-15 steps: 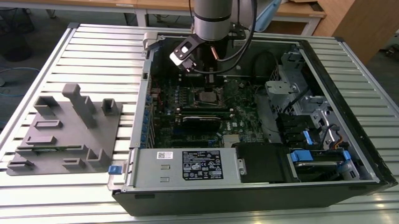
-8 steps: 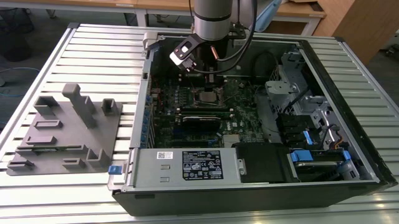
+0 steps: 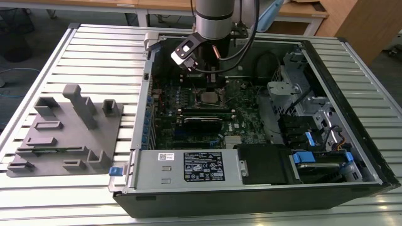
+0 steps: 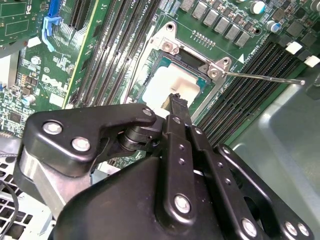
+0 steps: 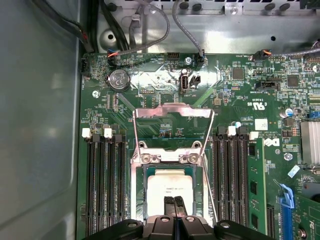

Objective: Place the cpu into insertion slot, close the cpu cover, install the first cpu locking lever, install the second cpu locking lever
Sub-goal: 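Close the cpu cover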

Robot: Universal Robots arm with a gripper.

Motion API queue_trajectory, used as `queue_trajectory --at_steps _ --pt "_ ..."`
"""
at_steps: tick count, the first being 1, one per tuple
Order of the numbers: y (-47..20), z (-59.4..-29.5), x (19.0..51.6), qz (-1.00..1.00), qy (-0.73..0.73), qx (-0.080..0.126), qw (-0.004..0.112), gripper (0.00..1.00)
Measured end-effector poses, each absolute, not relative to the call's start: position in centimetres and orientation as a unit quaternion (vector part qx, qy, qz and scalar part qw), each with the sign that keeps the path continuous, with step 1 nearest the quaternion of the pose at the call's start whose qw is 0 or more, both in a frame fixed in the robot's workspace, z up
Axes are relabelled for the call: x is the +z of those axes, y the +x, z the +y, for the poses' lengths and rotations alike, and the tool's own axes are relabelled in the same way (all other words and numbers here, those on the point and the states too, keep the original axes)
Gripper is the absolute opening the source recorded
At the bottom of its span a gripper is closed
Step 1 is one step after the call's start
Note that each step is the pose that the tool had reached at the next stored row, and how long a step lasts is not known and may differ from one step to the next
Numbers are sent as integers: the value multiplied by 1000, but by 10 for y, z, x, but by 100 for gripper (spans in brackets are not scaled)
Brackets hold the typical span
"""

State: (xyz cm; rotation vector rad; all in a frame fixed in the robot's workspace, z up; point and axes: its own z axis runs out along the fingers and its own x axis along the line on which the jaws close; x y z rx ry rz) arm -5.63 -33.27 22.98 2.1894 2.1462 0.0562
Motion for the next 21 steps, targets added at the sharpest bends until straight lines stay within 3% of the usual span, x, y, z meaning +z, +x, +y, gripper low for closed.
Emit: queue_trajectory --at_steps 21 --pt "-56 -333 248 699 713 18 38 11"
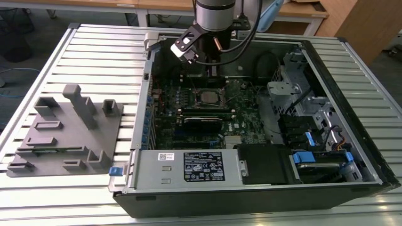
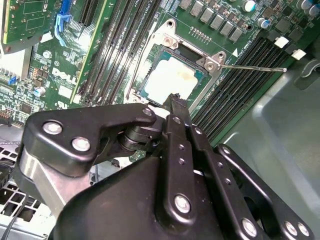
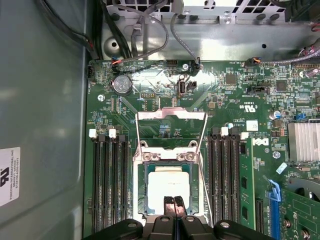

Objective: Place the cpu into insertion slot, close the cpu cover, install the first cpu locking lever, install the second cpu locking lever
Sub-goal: 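Close the cpu cover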

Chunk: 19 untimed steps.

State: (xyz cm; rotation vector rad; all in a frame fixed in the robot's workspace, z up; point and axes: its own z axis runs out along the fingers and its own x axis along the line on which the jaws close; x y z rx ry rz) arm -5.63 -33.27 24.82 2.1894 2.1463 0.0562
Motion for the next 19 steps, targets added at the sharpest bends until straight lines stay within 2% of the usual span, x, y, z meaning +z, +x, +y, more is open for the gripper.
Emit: queue_trajectory --at_steps 19 --pt "-56 -333 255 699 713 19 38 11"
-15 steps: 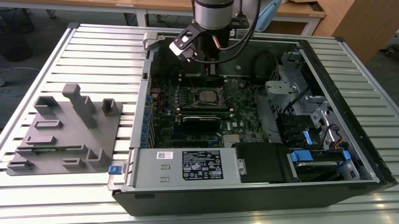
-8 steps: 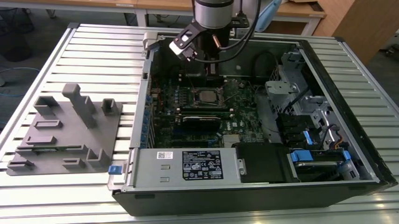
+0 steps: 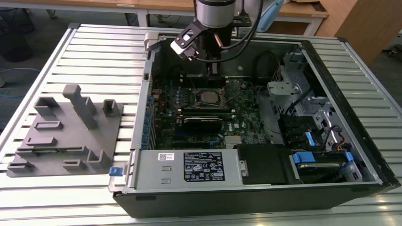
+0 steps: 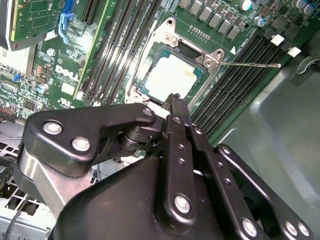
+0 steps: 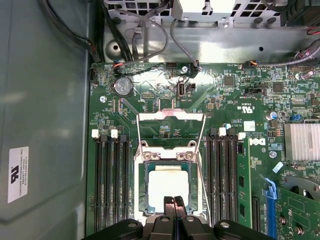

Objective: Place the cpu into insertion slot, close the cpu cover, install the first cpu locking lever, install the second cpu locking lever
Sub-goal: 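Close the cpu cover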

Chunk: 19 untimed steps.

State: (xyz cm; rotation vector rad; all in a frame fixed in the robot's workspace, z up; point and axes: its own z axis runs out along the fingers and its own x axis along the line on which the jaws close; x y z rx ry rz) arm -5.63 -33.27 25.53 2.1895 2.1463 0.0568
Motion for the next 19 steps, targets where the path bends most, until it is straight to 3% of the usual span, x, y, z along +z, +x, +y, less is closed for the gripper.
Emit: queue_trajectory --at_steps 19 --pt "-56 -333 261 699 713 18 38 11"
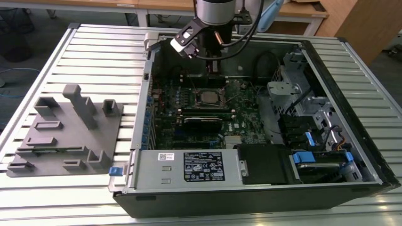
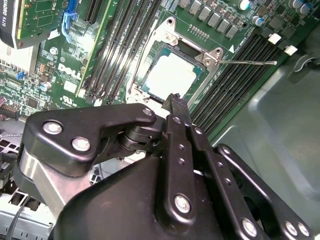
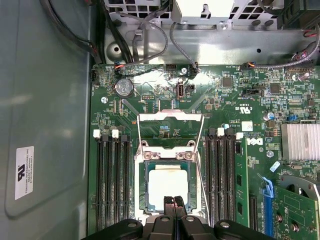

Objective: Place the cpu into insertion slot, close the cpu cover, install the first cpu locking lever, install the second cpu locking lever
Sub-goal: 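Close the cpu cover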

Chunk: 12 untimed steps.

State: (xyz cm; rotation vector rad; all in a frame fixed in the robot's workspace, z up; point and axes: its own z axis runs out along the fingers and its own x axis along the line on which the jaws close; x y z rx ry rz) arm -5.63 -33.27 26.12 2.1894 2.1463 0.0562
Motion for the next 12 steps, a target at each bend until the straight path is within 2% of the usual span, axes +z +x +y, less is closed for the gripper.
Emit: queue_trajectory --at_steps 12 --pt "-56 -333 263 699 713 18 38 11"
